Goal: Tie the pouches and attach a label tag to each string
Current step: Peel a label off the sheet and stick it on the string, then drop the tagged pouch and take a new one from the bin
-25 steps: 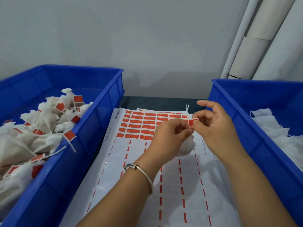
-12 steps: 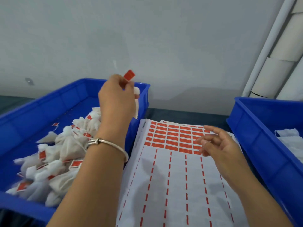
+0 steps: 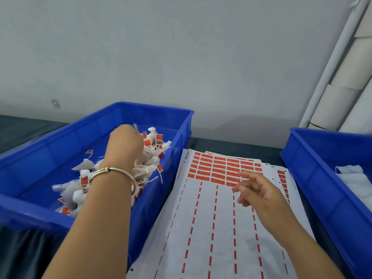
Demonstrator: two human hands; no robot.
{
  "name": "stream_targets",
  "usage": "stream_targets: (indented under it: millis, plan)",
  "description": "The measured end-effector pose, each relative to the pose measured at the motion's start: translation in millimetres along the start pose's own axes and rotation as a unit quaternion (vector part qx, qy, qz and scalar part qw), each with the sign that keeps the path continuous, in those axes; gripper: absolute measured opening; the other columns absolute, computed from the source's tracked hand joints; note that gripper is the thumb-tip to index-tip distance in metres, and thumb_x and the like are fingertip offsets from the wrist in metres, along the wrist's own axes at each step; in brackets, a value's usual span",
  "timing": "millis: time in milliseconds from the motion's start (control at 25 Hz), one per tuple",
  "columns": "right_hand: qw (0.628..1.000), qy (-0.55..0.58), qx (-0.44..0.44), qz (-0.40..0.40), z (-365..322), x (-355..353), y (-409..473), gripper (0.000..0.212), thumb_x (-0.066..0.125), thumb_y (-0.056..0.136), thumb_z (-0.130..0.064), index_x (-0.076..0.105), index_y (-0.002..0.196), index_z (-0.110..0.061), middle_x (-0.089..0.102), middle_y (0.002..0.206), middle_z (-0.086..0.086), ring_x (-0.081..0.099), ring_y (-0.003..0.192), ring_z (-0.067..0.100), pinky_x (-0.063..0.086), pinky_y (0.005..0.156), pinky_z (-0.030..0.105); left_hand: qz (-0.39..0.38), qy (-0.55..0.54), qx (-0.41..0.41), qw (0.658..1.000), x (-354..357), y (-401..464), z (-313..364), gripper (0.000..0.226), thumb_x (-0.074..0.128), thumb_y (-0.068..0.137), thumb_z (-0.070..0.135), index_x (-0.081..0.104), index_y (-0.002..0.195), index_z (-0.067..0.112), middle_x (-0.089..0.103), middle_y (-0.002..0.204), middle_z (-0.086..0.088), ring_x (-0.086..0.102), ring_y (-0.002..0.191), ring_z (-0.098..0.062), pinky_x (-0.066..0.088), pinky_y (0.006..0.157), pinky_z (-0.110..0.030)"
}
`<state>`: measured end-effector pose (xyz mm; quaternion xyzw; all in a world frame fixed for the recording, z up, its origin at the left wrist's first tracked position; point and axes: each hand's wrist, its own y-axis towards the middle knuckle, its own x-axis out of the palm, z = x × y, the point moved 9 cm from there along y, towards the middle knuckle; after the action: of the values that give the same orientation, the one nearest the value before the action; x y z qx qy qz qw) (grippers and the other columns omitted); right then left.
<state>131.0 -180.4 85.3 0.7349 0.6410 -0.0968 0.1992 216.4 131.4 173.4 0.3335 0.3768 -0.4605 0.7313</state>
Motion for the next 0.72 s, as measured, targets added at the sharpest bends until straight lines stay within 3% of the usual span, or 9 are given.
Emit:
stream_targets:
  millis: [120, 240, 440, 560, 640, 720]
  plan:
    - [1.000, -0.015, 0.003, -0.009, -5, -3, -9, 0.018, 0.054, 0.093, -0.027, 0.052, 0.104, -0.042, 0.066, 0.093, -0.019, 0.064, 0.077, -0.003, 0.050, 0.061, 0.009, -0.135, 0.089, -0.002, 0.987, 29, -5, -1, 0.032, 0.046, 0.095, 0.018, 0.059, 0.120, 0.004, 0.060, 0.118, -0.018, 0.055, 0.110, -0.033, 0.045, 0.094, -0.039]
    - [1.000, -0.027, 0.003, -0.012, -11, -17, -17, 0.019, 0.054, 0.093, -0.027, 0.052, 0.102, -0.043, 0.066, 0.093, -0.019, 0.064, 0.078, -0.004, 0.050, 0.060, 0.010, -0.206, 0.202, 0.039, 0.957, 50, -14, 5, 0.039, 0.049, 0.095, 0.030, 0.047, 0.131, 0.017, 0.052, 0.131, -0.010, 0.048, 0.119, -0.027, 0.037, 0.104, -0.036]
    - [0.999, -0.045, -0.004, 0.018, -22, -59, -34, 0.019, 0.056, 0.091, -0.026, 0.054, 0.099, -0.043, 0.067, 0.096, -0.014, 0.064, 0.077, -0.001, 0.052, 0.068, 0.019, -0.176, 0.156, 0.055, 0.970, 65, -9, 13, 0.071, 0.063, 0.084, 0.022, 0.021, 0.140, 0.029, 0.051, 0.120, -0.009, 0.052, 0.106, -0.027, 0.040, 0.099, -0.044]
    - [0.996, -0.050, 0.006, 0.079, -28, -105, -39, 0.020, 0.056, 0.092, -0.021, 0.058, 0.094, -0.040, 0.068, 0.089, -0.015, 0.065, 0.076, 0.000, 0.051, 0.065, 0.016, -0.170, 0.114, 0.070, 0.976, 61, -7, 34, 0.048, 0.050, 0.092, 0.007, 0.038, 0.138, 0.008, 0.053, 0.128, -0.016, 0.057, 0.097, -0.023, 0.049, 0.081, -0.023]
    - [0.991, -0.044, 0.030, 0.126, -28, -140, -39, 0.022, 0.055, 0.092, -0.015, 0.061, 0.092, -0.037, 0.068, 0.088, -0.012, 0.065, 0.072, 0.003, 0.050, 0.063, 0.017, -0.102, 0.142, 0.121, 0.977, 49, -10, 63, 0.040, 0.042, 0.095, 0.004, 0.047, 0.134, 0.009, 0.055, 0.128, -0.014, 0.056, 0.104, -0.029, 0.049, 0.084, -0.032]
    - [0.983, -0.028, 0.062, 0.168, -26, -176, -39, 0.022, 0.052, 0.093, -0.009, 0.065, 0.093, -0.027, 0.068, 0.086, -0.008, 0.065, 0.068, 0.005, 0.051, 0.061, 0.018, -0.087, 0.170, 0.166, 0.967, 54, -34, 98, 0.044, 0.045, 0.094, 0.004, 0.046, 0.135, 0.019, 0.056, 0.127, -0.009, 0.057, 0.106, -0.028, 0.049, 0.085, -0.036]
